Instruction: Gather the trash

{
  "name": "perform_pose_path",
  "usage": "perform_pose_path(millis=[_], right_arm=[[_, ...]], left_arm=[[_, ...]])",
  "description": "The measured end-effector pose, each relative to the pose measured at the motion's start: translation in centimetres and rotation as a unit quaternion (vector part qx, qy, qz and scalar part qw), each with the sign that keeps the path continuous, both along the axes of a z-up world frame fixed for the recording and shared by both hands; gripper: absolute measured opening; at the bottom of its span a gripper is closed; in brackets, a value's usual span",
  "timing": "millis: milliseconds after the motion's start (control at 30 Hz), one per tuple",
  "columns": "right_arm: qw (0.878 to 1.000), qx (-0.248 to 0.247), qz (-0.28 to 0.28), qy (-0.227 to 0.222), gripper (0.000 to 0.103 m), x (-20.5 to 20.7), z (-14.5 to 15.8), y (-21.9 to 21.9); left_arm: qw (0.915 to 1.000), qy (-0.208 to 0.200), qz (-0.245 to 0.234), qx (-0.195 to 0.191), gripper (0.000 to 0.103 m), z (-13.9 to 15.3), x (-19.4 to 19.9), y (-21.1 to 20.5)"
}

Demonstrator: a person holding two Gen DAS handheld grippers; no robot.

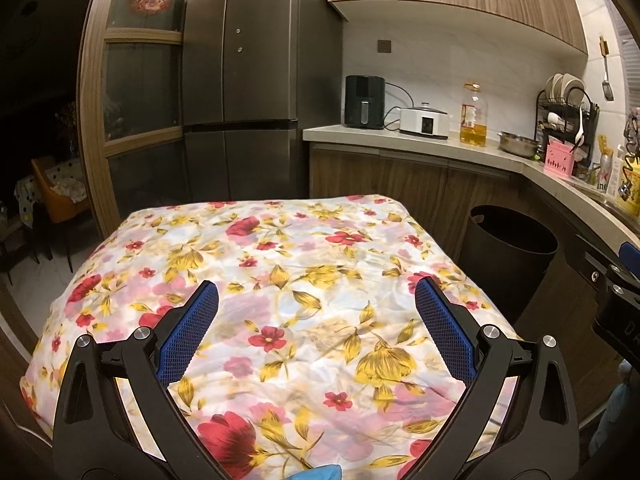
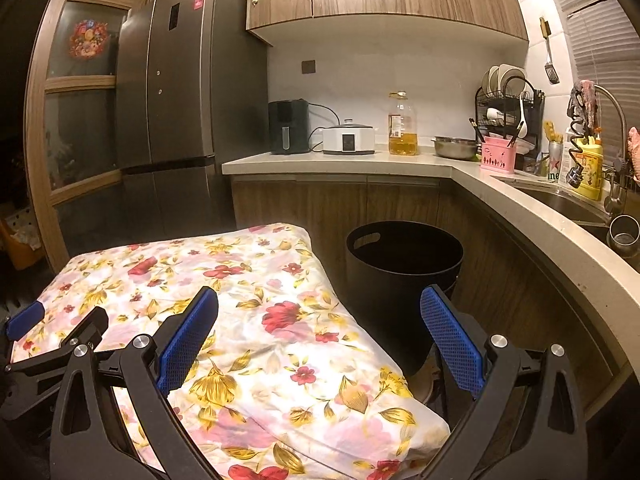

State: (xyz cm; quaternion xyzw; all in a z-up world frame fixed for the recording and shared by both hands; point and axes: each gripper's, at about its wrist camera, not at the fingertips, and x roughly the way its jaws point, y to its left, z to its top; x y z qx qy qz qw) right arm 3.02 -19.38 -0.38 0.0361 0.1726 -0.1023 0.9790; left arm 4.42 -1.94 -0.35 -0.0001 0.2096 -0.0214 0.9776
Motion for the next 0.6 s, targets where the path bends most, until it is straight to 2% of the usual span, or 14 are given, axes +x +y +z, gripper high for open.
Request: perform_pose_path(millis=[600], right_arm=[[1.0, -0.003, 0.001, -0.003, 0.097, -0.23, 0.28, 0.76]], left_arm=[[1.0, 0.0, -0.002, -0.008, 0.097, 0.05, -0.31, 0.3]])
